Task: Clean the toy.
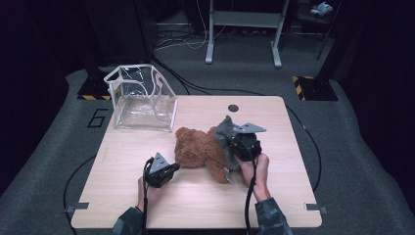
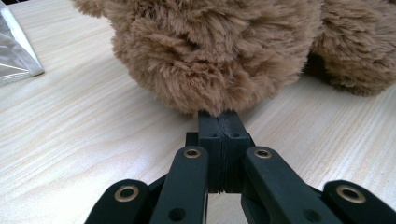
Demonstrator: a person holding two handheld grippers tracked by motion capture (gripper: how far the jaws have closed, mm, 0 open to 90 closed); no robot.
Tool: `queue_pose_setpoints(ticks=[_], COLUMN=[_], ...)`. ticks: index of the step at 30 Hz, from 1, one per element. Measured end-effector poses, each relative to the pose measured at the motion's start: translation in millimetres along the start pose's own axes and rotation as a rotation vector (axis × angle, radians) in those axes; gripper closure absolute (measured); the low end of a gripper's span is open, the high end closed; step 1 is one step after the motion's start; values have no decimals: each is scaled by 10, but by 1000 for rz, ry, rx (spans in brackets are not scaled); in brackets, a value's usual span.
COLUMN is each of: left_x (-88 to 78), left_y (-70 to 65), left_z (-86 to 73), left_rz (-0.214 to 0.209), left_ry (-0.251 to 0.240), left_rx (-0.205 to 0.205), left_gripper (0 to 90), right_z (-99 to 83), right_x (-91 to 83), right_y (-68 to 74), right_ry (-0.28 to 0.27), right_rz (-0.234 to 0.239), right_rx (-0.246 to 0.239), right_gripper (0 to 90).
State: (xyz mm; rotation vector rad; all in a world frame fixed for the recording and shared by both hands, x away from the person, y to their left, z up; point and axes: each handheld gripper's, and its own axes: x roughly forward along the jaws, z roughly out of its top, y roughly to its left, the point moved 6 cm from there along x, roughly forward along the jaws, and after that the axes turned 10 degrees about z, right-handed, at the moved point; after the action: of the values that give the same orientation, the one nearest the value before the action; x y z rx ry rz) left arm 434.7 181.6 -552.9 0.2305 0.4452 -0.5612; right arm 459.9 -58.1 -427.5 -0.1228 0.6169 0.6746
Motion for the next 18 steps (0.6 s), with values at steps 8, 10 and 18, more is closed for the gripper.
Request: queue_pose_setpoints(ticks=[8, 10, 18], left_x=[2, -6, -7], left_y=[-4, -2, 1], left_z=[-1, -3, -2], left_rz=[-1, -9, -11], left_ry=[3, 9, 7], left_rx=[-1, -5, 0], left_gripper=[896, 897, 896], right_z=[-57, -92, -256], right_x=[380, 474, 360], right_y=[346, 387, 267], right_ry=[54, 75, 76], right_rz=[60, 45, 56], right_rx=[-48, -59, -19], right_gripper=[854, 854, 855])
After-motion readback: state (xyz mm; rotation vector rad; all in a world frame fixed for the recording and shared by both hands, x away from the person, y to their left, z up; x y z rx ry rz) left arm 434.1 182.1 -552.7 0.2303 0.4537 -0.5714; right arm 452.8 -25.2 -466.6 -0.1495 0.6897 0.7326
